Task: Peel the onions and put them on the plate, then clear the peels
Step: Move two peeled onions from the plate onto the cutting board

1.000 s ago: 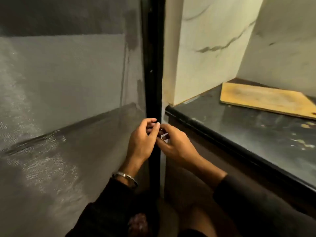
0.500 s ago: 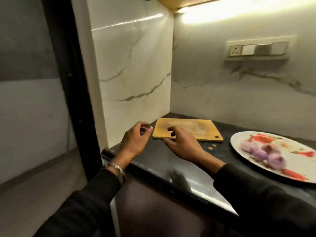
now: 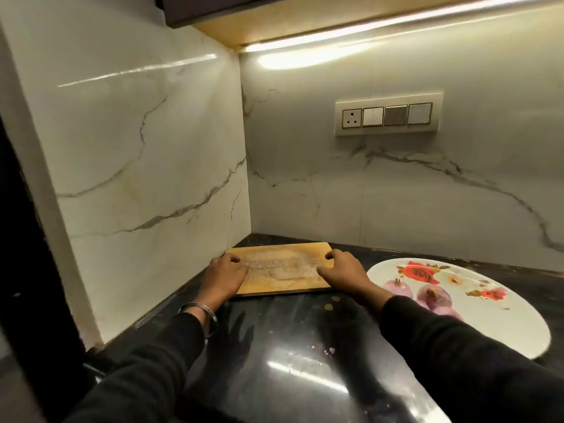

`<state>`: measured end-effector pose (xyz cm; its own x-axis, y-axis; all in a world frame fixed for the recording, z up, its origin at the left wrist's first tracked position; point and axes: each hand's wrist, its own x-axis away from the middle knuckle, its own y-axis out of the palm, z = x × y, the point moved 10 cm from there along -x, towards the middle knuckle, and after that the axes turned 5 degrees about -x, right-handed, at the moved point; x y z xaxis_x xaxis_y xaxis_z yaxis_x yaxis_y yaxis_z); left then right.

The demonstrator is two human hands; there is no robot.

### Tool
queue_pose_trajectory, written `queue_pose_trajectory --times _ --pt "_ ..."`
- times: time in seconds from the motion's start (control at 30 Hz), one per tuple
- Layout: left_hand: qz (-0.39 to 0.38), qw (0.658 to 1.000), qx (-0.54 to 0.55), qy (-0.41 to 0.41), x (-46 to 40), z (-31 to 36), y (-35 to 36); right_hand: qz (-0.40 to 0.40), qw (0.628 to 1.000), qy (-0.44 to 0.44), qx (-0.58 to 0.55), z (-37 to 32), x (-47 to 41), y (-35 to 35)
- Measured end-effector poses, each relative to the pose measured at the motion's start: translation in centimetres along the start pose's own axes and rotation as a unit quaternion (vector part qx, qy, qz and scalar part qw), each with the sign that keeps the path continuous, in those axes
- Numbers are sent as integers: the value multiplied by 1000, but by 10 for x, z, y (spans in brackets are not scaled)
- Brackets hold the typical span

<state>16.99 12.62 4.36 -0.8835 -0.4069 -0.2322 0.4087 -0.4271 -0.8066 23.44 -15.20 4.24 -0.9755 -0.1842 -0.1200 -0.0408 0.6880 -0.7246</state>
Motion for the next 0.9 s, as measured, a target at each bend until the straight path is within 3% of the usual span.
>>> queue_pose_trajectory --times 0.23,0.4,0.9 --pt "-56 997 -31 -47 -52 -27 39 -44 996 67 26 46 -51 22" --pt "-87 991 -66 -71 -66 -52 60 -72 994 68 49 55 -69 37" --pt "52 996 32 -68 -58 -47 32 -17 996 60 -59 57 -71 31"
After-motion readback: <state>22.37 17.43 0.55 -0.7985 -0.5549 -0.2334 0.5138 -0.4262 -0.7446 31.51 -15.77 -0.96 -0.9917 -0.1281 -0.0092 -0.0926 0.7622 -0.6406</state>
